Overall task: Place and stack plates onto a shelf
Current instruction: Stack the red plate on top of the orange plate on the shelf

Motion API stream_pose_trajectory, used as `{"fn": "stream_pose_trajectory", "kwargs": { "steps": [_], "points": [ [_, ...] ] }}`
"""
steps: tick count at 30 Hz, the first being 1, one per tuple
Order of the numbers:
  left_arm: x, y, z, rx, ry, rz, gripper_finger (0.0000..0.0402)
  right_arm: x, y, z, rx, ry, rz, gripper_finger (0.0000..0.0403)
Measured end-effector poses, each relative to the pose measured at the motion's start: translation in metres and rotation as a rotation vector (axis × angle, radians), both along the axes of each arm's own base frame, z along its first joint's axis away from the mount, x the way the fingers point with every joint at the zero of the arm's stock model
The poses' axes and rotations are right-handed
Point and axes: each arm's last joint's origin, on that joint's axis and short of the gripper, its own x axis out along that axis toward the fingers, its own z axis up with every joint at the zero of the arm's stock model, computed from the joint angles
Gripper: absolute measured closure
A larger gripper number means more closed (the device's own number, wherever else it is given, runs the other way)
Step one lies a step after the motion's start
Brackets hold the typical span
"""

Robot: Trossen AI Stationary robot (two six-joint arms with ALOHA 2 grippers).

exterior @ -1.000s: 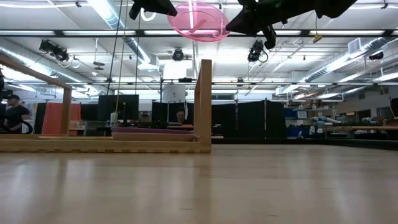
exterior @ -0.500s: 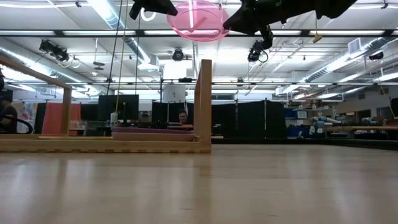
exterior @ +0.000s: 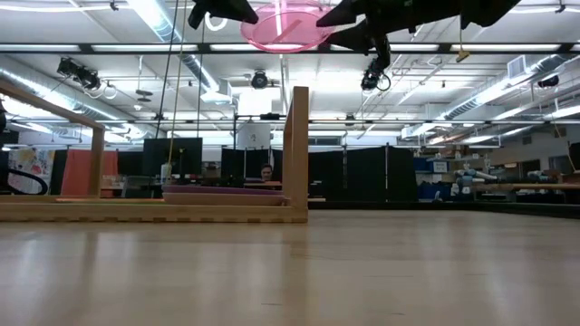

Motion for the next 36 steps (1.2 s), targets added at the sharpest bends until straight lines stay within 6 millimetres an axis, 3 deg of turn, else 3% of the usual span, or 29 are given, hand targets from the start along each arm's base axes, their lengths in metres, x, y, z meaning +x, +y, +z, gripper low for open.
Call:
{"fn": "stream_pose_trajectory", "kwargs": {
  "steps": [11, 20, 28, 36],
  "points": [
    [-0.002, 0.0, -0.006, -0.011, 0.066, 0.001, 0.0394, -0.008, 0.007, 0.011, -0.153, 0.028, 0.231, 0.0193],
    [-0.013, -0.001, -0.019, -0.077, 0.223, -0.05, 0.0394, -0.04, 0.009, 0.018, -0.128, 0.193, 0.266, 0.0193],
    [-0.039, 0.009, -0.025, -0.15, 0.382, -0.061, 0.0394, -0.062, 0.01, 0.019, -0.107, 0.29, 0.281, 0.0194],
    [-0.075, 0.02, -0.028, -0.153, 0.586, -0.121, 0.0394, -0.064, 0.012, 0.015, -0.094, 0.327, 0.359, 0.0194]
  ]
}}
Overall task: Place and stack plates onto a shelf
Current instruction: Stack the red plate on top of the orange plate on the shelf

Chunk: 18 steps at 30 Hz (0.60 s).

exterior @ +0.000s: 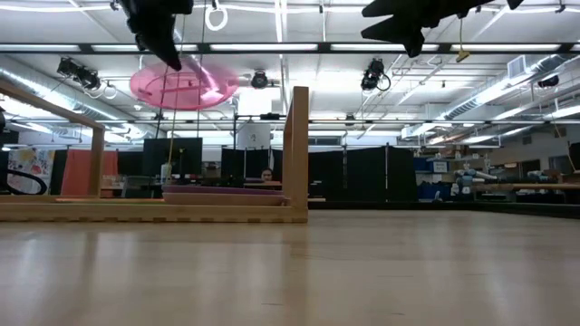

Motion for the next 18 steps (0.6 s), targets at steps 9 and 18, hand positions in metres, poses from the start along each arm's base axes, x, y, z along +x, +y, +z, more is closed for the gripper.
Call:
{"fn": "stream_pose_trajectory", "kwargs": {
  "steps": [9, 18],
  "points": [
    [-0.025, 0.024, -0.01, 0.023, 0.251, -0.019, 0.0394, -0.001, 0.001, -0.003, 0.006, 0.036, 0.019, 0.0194],
    [-0.035, 0.054, -0.02, -0.01, 0.366, 0.035, 0.0394, -0.001, 0.001, -0.004, 0.006, 0.037, 0.019, 0.0194]
  ]
}}
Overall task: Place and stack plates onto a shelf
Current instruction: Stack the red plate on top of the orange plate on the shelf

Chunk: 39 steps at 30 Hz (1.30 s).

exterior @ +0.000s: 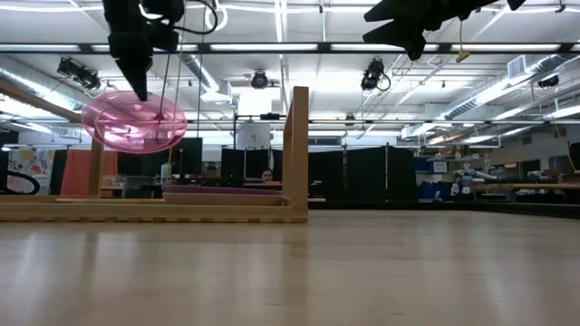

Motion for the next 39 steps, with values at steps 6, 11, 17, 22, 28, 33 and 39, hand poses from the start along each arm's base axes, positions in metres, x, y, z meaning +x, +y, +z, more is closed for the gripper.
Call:
{"fn": "stream_pose_trajectory", "kwargs": {
  "steps": [6, 11, 17, 22, 28, 33, 39],
  "points": [
    [0.0, 0.016, -0.012, -0.065, 0.086, 0.042, 0.0394, 0.0, 0.0, 0.0, 0.0, 0.001, 0.0, 0.0194],
    [0.008, 0.029, -0.025, -0.112, 0.135, 0.057, 0.0394, 0.0, 0.0, 0.0, -0.001, 0.001, 0.0, 0.0194],
    [0.021, 0.041, -0.044, -0.19, 0.188, 0.052, 0.0394, 0.0, 0.0, 0.0, -0.002, 0.001, 0.001, 0.0194],
    [0.029, 0.049, -0.058, -0.232, 0.241, 0.03, 0.0394, 0.0, 0.0, 0.0, -0.003, 0.001, 0.001, 0.0194],
    [0.036, 0.054, -0.07, -0.27, 0.28, 0.03, 0.039, 0.0, 0.0, 0.0, -0.003, 0.001, 0.001, 0.0194],
    [0.039, 0.058, -0.078, -0.296, 0.305, 0.038, 0.0389, 0.0, 0.0, 0.0, -0.003, 0.001, 0.001, 0.0194],
    [0.041, 0.06, -0.084, -0.318, 0.318, 0.063, 0.0388, 0.0, 0.0, 0.0, -0.003, 0.002, 0.001, 0.0194]
  ]
}}
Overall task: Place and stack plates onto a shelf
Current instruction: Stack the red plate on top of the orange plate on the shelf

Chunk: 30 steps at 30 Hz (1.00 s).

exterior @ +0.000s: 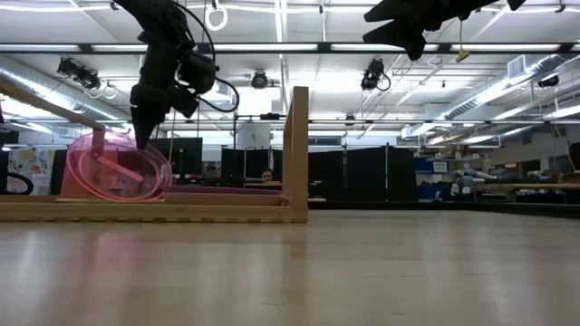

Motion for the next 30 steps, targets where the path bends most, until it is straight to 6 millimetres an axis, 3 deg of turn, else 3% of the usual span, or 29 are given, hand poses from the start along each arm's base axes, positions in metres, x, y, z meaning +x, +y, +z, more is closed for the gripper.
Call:
{"fn": "stream_pose_trajectory", "kwargs": {
  "steps": [15, 30],
  "points": [
    [0.0017, -0.0012, -0.0006, -0.001, 0.001, -0.007, 0.0371, 0.0, 0.0, 0.0, 0.0, 0.0, 0.0, 0.0194],
    [0.0029, -0.0023, -0.0007, 0.006, -0.001, 0.045, 0.0285, 0.0, 0.0, 0.0, 0.0, 0.0, 0.0, 0.0194]
  ]
}}
